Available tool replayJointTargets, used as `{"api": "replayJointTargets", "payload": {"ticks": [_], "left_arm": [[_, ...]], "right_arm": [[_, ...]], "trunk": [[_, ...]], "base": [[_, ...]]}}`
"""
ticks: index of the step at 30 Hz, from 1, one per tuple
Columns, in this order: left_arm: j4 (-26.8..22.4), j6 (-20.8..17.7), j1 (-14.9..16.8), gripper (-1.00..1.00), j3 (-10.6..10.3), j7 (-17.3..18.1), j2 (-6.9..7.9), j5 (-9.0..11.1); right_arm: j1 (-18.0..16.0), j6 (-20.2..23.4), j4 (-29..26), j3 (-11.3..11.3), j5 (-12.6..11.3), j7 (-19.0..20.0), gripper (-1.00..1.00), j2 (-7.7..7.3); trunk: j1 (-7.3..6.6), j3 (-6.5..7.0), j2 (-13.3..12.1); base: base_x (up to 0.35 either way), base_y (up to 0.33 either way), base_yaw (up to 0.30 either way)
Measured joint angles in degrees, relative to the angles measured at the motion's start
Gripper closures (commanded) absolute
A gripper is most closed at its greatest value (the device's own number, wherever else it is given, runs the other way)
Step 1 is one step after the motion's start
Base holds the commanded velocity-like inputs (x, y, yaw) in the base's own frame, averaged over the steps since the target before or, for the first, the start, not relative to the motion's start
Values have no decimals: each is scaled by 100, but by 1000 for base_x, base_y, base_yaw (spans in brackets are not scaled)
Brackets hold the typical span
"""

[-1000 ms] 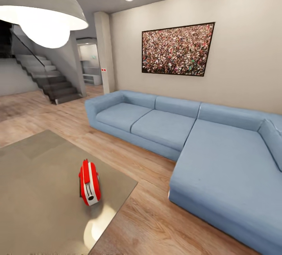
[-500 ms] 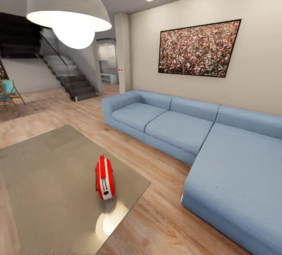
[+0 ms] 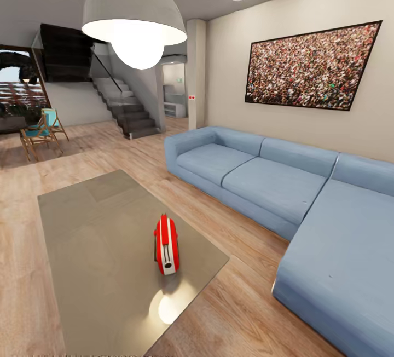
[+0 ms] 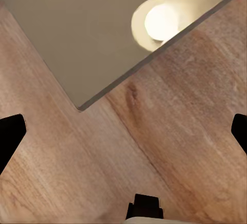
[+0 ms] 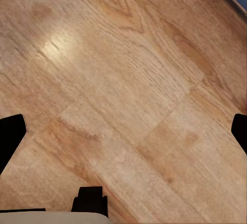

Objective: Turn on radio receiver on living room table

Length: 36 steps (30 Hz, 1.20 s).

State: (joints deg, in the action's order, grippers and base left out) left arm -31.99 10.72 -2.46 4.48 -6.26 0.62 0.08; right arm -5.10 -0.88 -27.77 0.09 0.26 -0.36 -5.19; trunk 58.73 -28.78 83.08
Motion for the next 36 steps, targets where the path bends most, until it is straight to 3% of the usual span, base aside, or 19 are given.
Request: {"api": "replayJointTargets", "payload": {"ticks": [7,20,31,33,36], "left_arm": [[0,-6,0,-100,0,-5,0,-2],[0,-8,0,-100,0,-7,8,-17],[0,-8,0,-100,0,-7,15,0],[0,-8,0,-100,0,-5,13,0],[1,-8,0,-100,0,1,9,0]], "right_arm": [[0,0,0,0,0,0,-100,0],[0,0,0,0,0,-4,-100,0],[0,-3,-17,-14,3,-2,-100,0],[-28,2,-124,-16,7,0,-100,19],[-133,124,-960,-14,0,5,-100,110]], "trunk": [[0,0,0],[0,0,0],[0,0,0],[0,0,0],[0,1,0]], "base": [[54,-55,264],[234,-226,262],[45,-42,40],[1,-1,1],[0,0,0]]}}
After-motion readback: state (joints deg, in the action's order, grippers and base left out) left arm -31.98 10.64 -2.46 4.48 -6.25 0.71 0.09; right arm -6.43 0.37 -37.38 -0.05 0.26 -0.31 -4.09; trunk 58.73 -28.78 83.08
